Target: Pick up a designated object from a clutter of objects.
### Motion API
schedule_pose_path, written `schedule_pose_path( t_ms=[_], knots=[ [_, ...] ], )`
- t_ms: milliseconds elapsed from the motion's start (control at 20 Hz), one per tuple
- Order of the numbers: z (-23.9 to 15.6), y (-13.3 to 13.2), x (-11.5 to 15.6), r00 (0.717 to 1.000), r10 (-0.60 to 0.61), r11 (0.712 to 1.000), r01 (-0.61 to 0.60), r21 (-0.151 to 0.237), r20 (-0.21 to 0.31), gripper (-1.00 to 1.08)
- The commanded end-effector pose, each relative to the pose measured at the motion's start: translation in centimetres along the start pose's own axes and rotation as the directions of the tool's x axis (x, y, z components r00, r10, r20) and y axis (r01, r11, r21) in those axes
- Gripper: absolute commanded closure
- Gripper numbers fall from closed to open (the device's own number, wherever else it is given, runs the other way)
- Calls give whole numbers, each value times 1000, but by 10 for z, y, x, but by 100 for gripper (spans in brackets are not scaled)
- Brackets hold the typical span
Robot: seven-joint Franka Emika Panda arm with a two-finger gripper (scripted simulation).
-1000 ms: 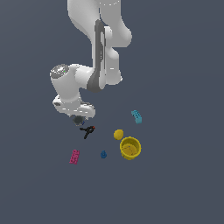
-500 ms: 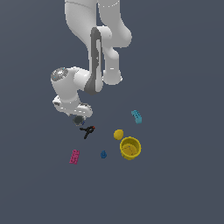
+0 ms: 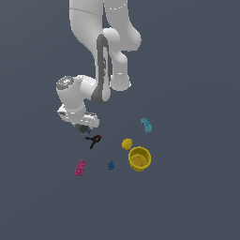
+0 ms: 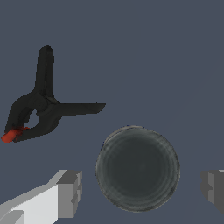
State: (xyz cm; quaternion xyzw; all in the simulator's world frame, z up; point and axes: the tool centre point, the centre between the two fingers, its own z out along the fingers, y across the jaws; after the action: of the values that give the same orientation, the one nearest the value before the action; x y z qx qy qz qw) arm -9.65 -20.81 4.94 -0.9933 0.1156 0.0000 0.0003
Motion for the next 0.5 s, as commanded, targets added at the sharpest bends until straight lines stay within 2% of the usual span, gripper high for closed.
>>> schedule_pose_path(
  t_ms=[0, 450],
  knots=[
    [11, 0, -1, 1000, 0, 1000, 0, 0, 1, -92],
    [36, 1, -1, 1000, 1, 1000, -1, 0, 0, -92]
  ],
)
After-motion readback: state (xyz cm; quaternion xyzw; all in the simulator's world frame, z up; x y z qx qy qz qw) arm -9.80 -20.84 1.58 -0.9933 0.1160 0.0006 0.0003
